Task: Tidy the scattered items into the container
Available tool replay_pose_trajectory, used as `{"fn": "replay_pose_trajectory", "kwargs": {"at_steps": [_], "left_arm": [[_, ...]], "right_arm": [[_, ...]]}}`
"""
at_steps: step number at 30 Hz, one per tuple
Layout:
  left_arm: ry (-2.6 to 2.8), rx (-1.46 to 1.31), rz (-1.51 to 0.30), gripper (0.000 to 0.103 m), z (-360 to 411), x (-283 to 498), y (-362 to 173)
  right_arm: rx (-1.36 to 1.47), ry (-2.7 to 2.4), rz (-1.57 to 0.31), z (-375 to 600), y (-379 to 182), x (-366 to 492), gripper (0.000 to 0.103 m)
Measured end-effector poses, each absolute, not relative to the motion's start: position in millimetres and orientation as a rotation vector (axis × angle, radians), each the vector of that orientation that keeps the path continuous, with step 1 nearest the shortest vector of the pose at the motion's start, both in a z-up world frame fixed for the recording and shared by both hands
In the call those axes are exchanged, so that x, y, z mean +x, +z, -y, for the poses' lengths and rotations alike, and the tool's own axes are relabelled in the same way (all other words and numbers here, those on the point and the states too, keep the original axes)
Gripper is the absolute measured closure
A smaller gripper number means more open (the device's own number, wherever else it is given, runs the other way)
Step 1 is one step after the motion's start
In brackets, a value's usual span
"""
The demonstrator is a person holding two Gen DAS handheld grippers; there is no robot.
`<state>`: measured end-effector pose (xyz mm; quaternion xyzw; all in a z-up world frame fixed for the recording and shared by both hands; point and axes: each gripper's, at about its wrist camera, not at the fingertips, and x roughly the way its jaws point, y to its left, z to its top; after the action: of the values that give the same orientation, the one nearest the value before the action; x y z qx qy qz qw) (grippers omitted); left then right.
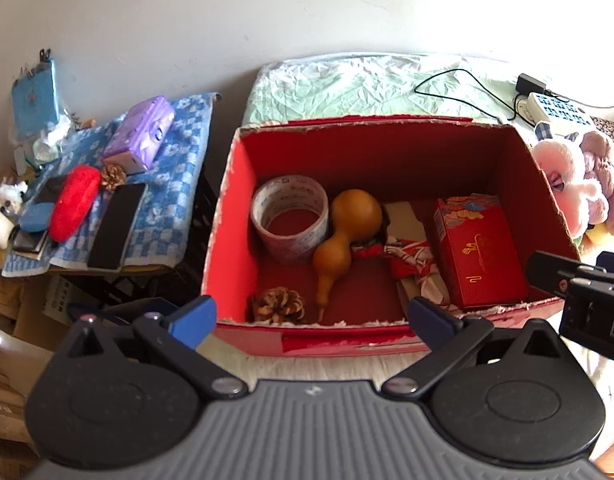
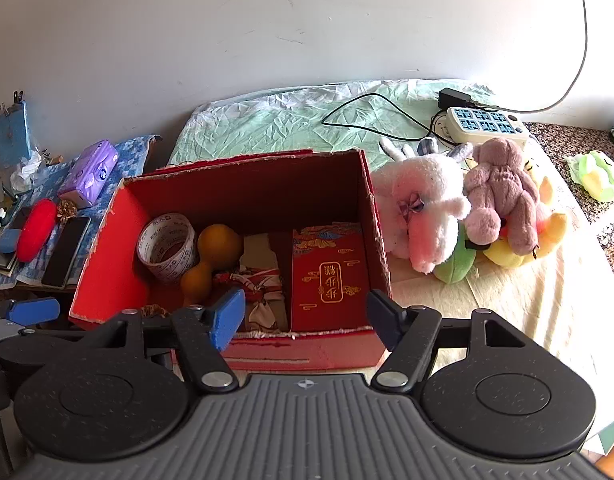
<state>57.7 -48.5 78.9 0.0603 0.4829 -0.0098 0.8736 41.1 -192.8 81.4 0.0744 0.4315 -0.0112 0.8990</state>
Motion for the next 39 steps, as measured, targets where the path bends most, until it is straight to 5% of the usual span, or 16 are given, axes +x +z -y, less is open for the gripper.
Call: {"fn": "replay_pose_trajectory", "kwargs": {"at_steps": [39], "left_arm": [[0.029, 0.102, -0.989, 0.002, 48.9, 113.6, 66.4]], "right_arm": [[0.162, 0.051, -1.018, 204.0, 56.7, 111.7, 0.04]]}}
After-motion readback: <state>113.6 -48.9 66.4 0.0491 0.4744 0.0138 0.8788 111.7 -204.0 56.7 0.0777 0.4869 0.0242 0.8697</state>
